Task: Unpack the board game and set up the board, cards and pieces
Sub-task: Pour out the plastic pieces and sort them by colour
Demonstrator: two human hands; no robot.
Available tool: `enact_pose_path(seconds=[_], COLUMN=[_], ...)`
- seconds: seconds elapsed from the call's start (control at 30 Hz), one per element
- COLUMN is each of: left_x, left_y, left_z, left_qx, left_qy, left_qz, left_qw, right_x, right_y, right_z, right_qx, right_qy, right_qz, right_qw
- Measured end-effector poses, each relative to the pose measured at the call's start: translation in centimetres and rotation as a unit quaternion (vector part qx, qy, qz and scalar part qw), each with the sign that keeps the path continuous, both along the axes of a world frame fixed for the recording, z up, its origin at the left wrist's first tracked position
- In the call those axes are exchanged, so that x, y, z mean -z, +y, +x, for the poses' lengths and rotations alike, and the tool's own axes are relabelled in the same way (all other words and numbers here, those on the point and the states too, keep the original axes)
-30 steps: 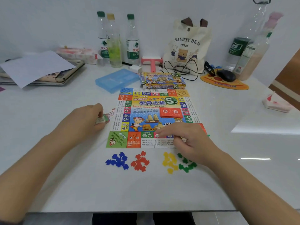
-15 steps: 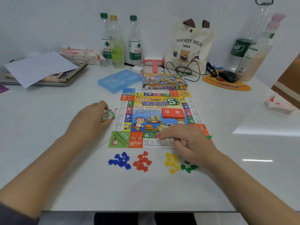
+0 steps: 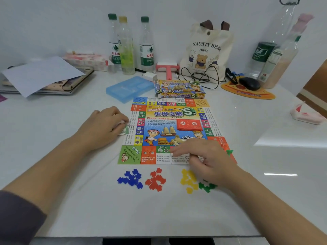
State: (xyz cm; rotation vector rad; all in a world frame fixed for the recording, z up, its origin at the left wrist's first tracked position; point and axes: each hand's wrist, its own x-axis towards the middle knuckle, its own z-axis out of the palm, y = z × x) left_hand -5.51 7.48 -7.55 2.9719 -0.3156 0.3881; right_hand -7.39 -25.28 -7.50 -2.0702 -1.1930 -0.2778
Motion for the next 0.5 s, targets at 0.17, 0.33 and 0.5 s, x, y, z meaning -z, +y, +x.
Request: enact_pose_path(seconds=[0.17, 0.33, 0.5], left_x=[0.84, 0.81, 0.65], left_y=[-0.12, -0.26, -0.67], left_z=[-0.01, -0.42, -0.50], left_qx=[-0.018, -0.042, -0.056], left_qy=[-0.026, -0.031, -0.008], left_qz=[0.017, 0.030, 0.031], left_qw=[0.999, 0.998, 0.998], right_x=[0.14, 0.10, 0.07], right_y=[-0.08, 0.00, -0.08], right_z=[0.13, 0.15, 0.17], right_qx=[-0.002, -0.001, 0.001], right_qy=[-0.001, -0.003, 0.000], right_qz=[0.000, 0.003, 0.000], right_qw=[1.000, 1.000, 1.000])
